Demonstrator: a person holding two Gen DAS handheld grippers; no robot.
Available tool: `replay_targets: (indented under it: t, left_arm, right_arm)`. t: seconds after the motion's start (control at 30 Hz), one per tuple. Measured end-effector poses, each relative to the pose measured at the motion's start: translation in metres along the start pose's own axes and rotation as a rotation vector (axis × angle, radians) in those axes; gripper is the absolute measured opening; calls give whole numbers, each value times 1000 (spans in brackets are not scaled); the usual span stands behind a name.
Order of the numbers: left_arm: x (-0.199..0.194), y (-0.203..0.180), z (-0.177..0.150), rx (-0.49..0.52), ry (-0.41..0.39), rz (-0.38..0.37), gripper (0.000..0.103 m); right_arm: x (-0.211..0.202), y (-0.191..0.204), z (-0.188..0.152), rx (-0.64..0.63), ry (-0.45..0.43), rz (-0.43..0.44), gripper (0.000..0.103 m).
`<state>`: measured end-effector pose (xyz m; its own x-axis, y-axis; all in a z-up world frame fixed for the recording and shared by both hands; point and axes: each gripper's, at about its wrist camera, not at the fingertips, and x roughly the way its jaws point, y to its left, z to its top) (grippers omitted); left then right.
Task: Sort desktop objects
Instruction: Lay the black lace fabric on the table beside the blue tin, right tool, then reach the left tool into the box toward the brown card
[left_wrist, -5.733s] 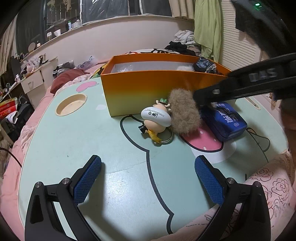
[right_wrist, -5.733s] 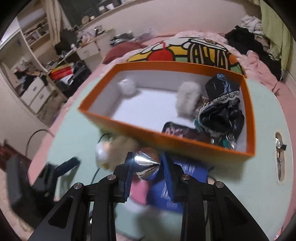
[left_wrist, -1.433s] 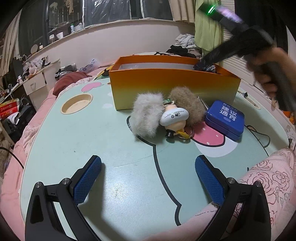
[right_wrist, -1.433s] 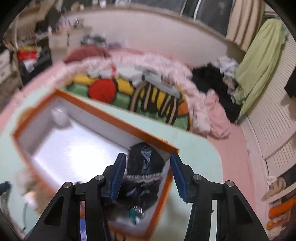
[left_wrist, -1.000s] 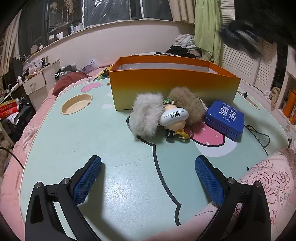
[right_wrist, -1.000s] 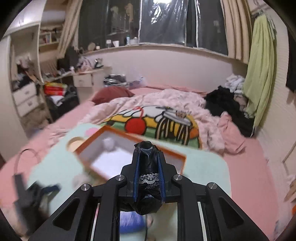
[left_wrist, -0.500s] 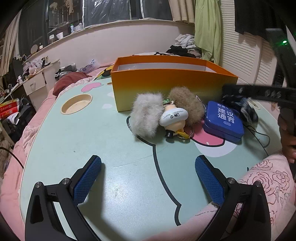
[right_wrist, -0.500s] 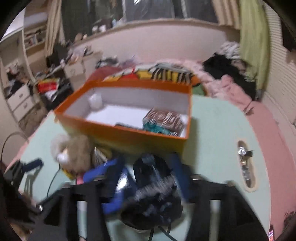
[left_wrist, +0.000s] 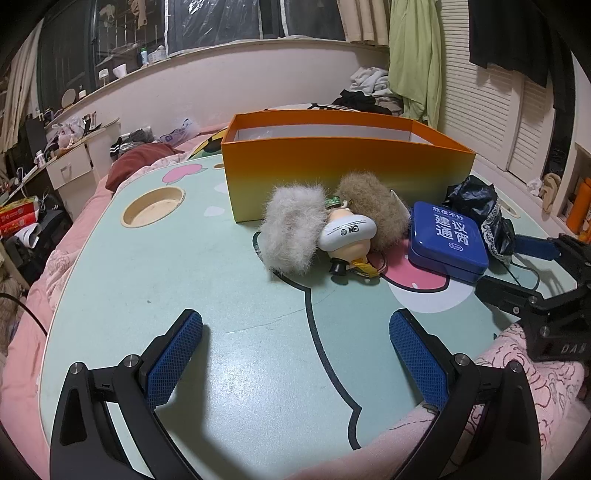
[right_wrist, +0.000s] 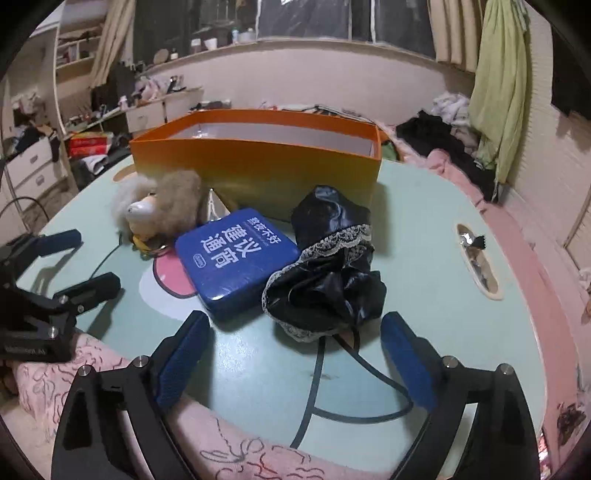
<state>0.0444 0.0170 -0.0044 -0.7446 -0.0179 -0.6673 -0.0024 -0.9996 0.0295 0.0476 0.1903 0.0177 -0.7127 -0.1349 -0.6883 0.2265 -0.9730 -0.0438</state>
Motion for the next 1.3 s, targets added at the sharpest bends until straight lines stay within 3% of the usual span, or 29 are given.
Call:
replay_targets:
  t: [0.37, 0.47, 0.53, 0.7, 0.83, 1.0, 1.1, 1.27, 1.3]
  left_arm:
    - [-1, -4, 0, 5, 4, -1, 101]
    - [0, -2, 6, 14, 45, -44, 101]
    - [-7, 4, 16, -15, 49, -88, 101]
    - [-41, 7, 77, -24, -59, -146, 101]
    - [-14, -3, 142, -47, 52, -246, 93]
    - [72, -47, 192, -23, 286, -267, 92]
    - [108, -85, 196, 50, 363, -224, 92]
    - [155, -123, 198, 157, 432, -71, 88]
    - [160, -121, 199, 130, 441, -88, 83]
  right_arm:
    - [-12, 2, 4, 7, -6, -7, 102]
    - [-12, 3, 5, 8, -6, -7, 102]
    - [-12, 3, 5, 7, -5, -7, 102]
    - [-14, 3, 6, 8, -5, -7, 102]
    - [-16, 4, 7, 9, -6, -7, 102]
    - [-8, 4, 7, 8, -4, -7, 102]
    - [-8, 4, 7, 9, -4, -8, 102]
    - [-6, 7, 5, 10, -4, -7, 102]
    - [-6, 8, 5, 12, -4, -4, 102]
